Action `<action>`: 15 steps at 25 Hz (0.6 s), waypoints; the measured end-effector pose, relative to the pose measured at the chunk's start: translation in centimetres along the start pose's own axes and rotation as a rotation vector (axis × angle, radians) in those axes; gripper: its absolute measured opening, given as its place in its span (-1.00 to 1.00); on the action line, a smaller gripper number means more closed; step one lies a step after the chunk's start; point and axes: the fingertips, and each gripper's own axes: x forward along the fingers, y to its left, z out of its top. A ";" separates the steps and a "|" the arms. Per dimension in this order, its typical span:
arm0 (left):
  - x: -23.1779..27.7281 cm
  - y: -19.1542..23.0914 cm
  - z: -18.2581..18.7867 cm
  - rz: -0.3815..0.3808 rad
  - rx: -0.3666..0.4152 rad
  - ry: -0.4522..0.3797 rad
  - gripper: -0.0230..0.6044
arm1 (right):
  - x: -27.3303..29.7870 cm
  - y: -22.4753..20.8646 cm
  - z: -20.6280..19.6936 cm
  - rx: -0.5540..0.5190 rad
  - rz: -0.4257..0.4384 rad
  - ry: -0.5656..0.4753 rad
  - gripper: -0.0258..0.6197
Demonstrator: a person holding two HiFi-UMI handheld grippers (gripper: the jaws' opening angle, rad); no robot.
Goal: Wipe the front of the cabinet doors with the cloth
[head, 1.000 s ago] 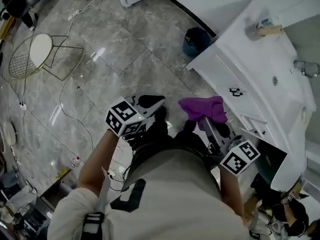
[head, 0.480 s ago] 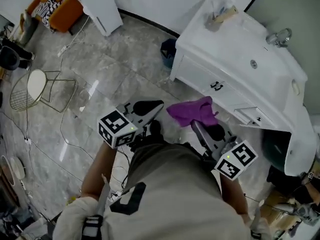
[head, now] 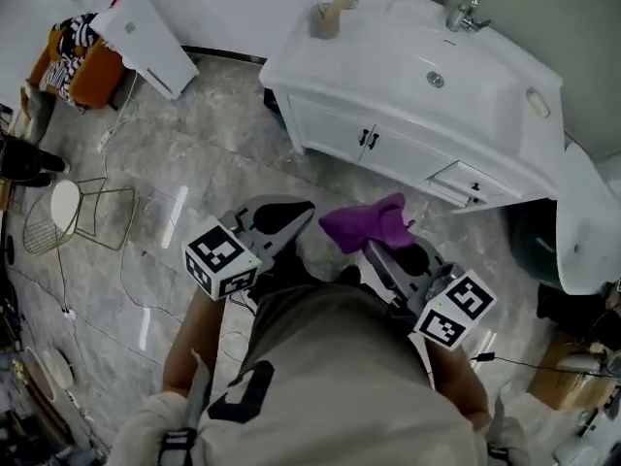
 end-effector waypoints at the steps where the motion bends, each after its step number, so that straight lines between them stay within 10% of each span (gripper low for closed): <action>1: 0.7 -1.2 -0.2 -0.004 -0.004 -0.001 -0.86 | -1.1 -0.2 -0.7 0.018 0.011 0.009 -0.73; 15: -1.9 -7.0 -3.4 0.057 -0.073 0.005 -0.86 | -5.4 2.6 -2.3 0.131 0.067 0.003 -0.73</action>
